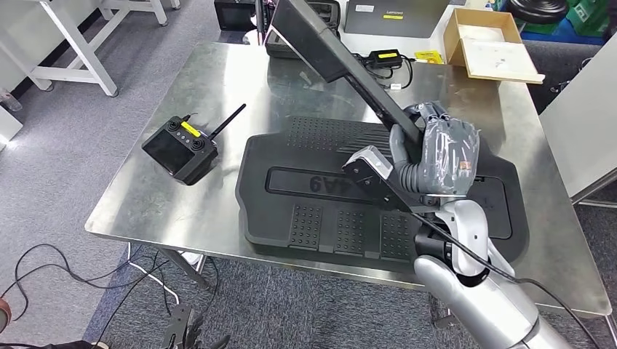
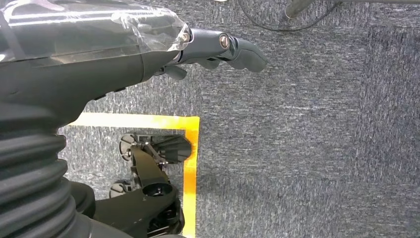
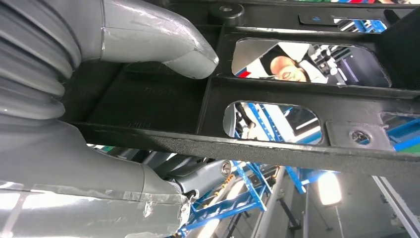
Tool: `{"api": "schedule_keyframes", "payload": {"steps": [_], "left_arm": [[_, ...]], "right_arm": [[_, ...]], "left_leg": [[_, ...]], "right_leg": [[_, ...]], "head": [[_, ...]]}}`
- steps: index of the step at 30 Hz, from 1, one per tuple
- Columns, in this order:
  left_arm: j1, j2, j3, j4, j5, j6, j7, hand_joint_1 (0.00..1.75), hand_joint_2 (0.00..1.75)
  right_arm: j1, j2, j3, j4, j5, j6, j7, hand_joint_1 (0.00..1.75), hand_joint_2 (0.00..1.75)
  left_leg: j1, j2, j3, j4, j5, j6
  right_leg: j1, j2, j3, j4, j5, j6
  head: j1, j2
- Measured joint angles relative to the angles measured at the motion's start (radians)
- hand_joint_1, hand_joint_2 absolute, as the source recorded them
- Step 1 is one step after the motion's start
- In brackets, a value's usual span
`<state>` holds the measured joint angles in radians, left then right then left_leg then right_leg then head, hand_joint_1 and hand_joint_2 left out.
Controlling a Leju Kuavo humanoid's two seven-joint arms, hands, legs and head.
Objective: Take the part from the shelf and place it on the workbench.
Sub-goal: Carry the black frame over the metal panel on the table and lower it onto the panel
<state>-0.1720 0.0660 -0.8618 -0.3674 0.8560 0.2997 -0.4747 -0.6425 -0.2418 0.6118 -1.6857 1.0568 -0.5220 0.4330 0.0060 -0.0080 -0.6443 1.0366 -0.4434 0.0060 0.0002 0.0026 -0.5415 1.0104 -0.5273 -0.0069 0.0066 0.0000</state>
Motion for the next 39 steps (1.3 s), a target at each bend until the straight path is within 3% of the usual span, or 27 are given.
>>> {"api": "schedule_keyframes", "payload": {"steps": [39], "left_arm": [[-0.004,0.0,0.0,0.0,-0.003,-0.009,0.001,0.0,1.75]], "right_arm": [[0.003,-0.016,-0.013,0.014,0.005,-0.006,-0.003,1.75,1.75]], "left_leg": [[0.001,0.0,0.011,-0.011,0.002,-0.003]], "right_leg": [[0.0,0.0,0.005,0.0,0.0,0.0]], "head": [[-0.003,0.0]]}}
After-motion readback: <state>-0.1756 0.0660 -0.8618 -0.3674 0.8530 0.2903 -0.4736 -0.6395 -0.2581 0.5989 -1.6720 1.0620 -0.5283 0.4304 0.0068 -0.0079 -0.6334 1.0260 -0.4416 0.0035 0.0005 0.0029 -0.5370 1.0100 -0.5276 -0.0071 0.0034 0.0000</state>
